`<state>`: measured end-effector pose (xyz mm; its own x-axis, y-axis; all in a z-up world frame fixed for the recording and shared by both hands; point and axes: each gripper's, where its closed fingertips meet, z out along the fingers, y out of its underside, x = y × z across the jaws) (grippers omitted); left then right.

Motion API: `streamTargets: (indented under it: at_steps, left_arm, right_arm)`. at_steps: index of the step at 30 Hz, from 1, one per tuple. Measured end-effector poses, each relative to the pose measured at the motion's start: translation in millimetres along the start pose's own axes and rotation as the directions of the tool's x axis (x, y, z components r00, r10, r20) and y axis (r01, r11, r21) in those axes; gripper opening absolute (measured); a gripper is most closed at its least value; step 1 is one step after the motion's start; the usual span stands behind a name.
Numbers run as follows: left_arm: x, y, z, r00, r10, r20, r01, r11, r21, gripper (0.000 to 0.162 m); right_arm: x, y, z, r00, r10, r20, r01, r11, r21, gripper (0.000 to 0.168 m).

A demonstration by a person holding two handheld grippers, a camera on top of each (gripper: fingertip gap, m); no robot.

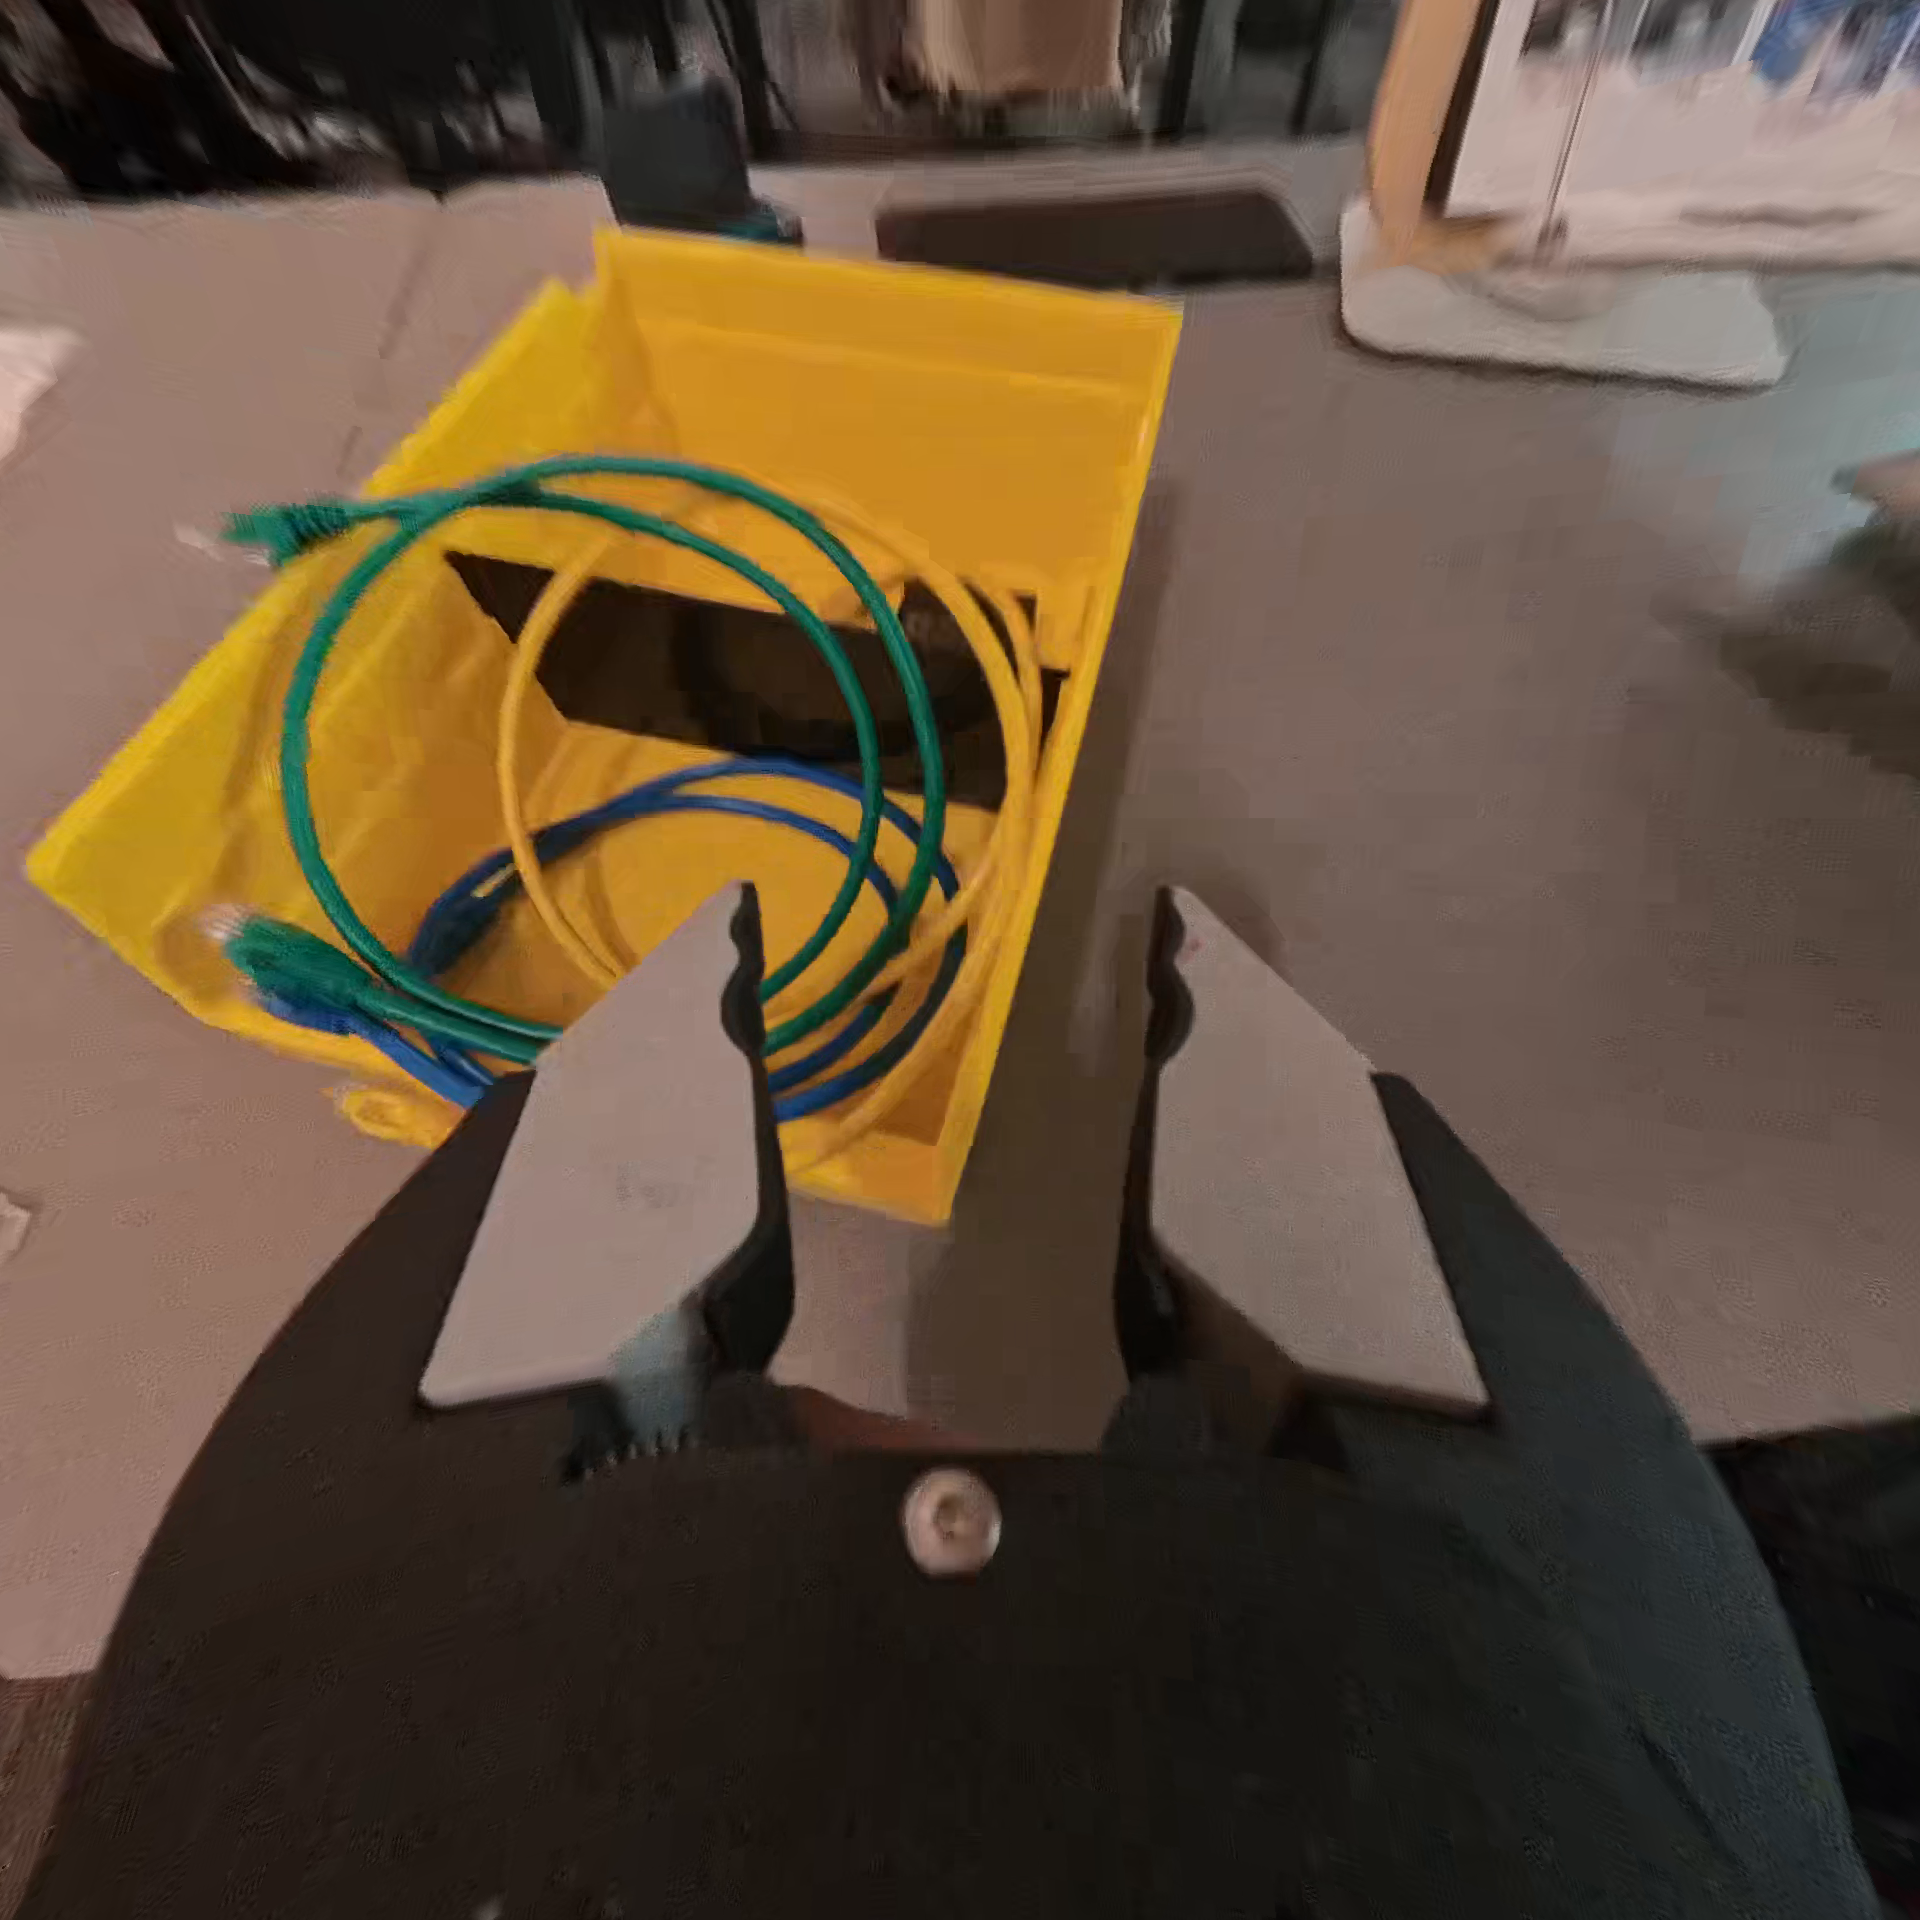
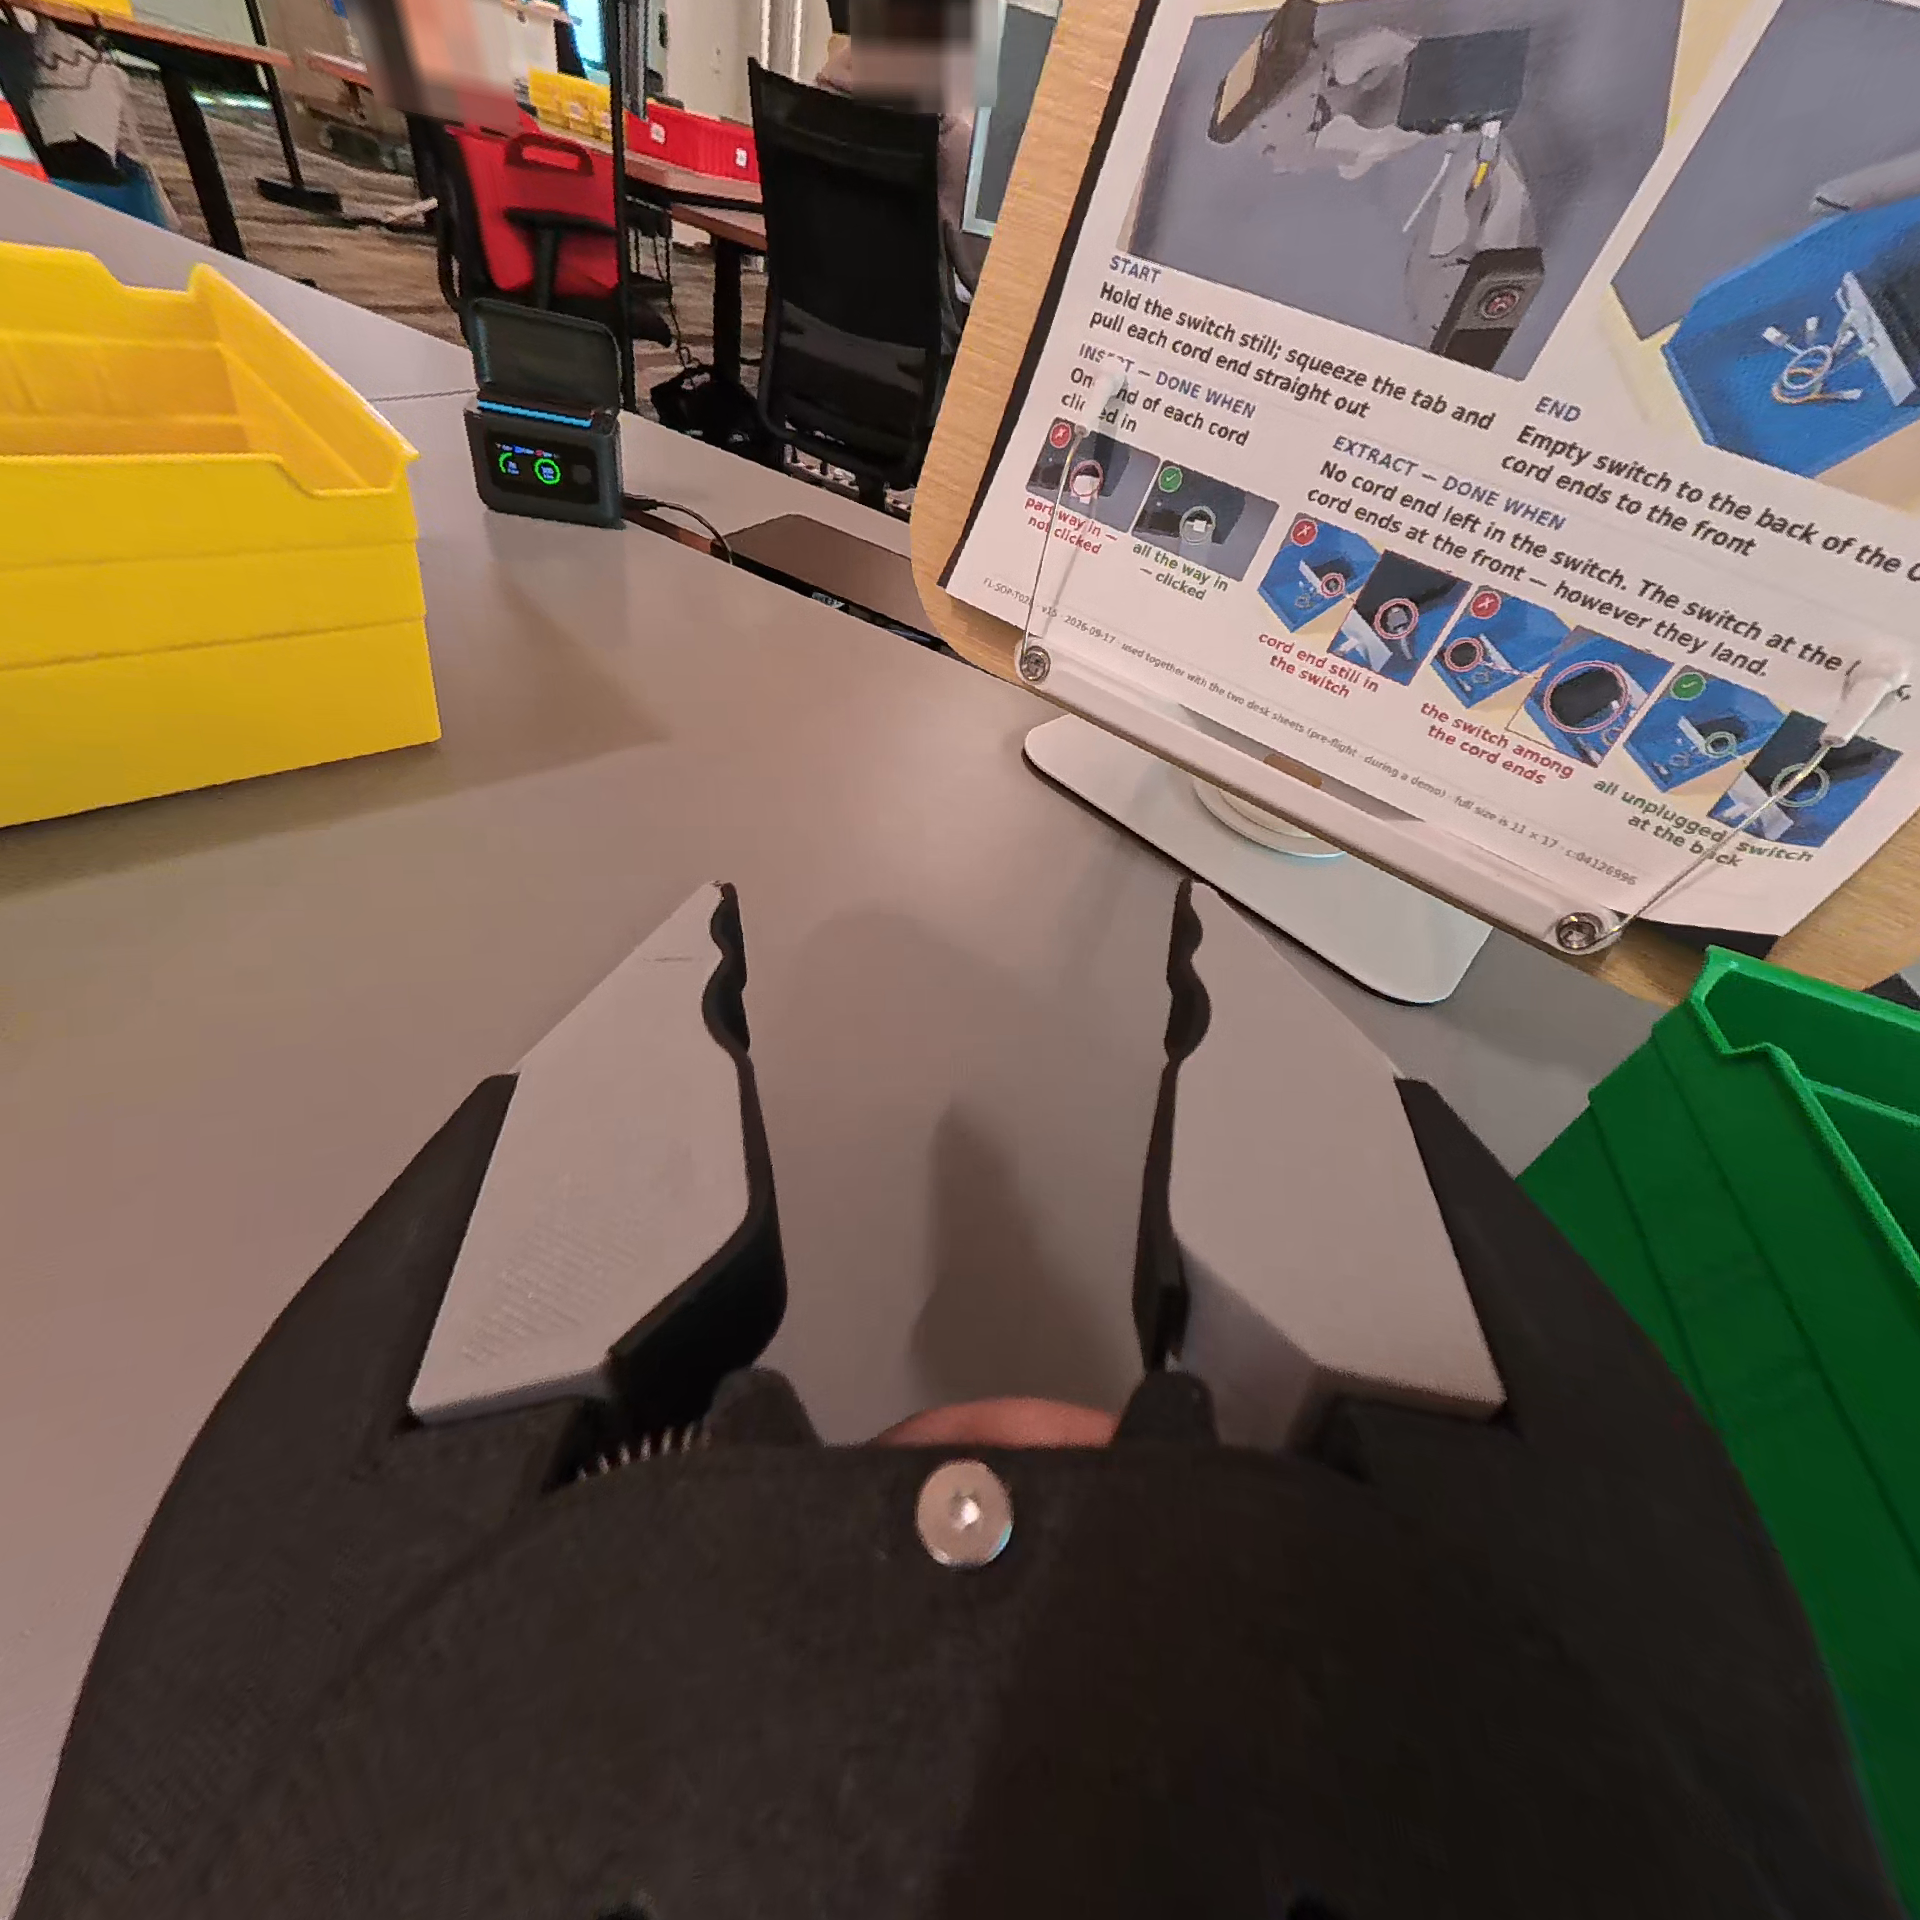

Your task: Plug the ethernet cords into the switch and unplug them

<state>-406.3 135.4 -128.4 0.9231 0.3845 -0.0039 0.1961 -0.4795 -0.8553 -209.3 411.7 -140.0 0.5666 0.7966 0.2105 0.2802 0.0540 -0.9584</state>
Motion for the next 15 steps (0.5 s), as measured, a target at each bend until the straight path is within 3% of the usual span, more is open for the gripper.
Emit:
streamTargets:
  at_steps: [2, 4, 5, 10, 12, 15]
  left_arm:
    - [18.6, 36.2, 16.7, 0.993, 0.000, -0.116, -0.021, 0.984, -0.176, 0.060]
    - [45.3, 51.7, 23.2, 0.976, 0.010, -0.217, -0.060, 0.973, -0.224, 0.097]
    - [55.6, 50.0, 20.5, 0.968, 0.024, -0.248, -0.077, 0.975, -0.208, 0.101]
    - [83.7, 4.8, -3.7, 0.918, -0.016, -0.395, -0.013, 0.997, -0.071, 0.070]
    - [72.8, -12.6, -6.6, 0.939, 0.007, -0.345, -0.016, 1.000, -0.025, 0.064]
    - [45.5, -30.7, -1.4, 0.975, 0.125, -0.185, -0.132, 0.991, -0.027, 0.067]
  right_arm:
    - [0.3, 0.3, 0.3, 1.000, -0.004, -0.002, 0.004, 1.000, 0.000, 0.079]
    - [-0.1, 1.0, 0.5, 1.000, -0.011, -0.004, 0.011, 1.000, 0.001, 0.079]
    - [0.0, 1.7, 0.7, 1.000, -0.013, -0.006, 0.013, 1.000, -0.001, 0.079]
    - [2.0, 7.7, 2.4, 1.000, -0.007, -0.008, 0.007, 1.000, -0.020, 0.079]
    - [2.7, 10.4, 1.5, 1.000, 0.000, -0.004, 0.000, 1.000, -0.027, 0.078]
    - [2.3, 11.3, 0.4, 1.000, 0.001, 0.003, -0.001, 1.000, -0.025, 0.078]
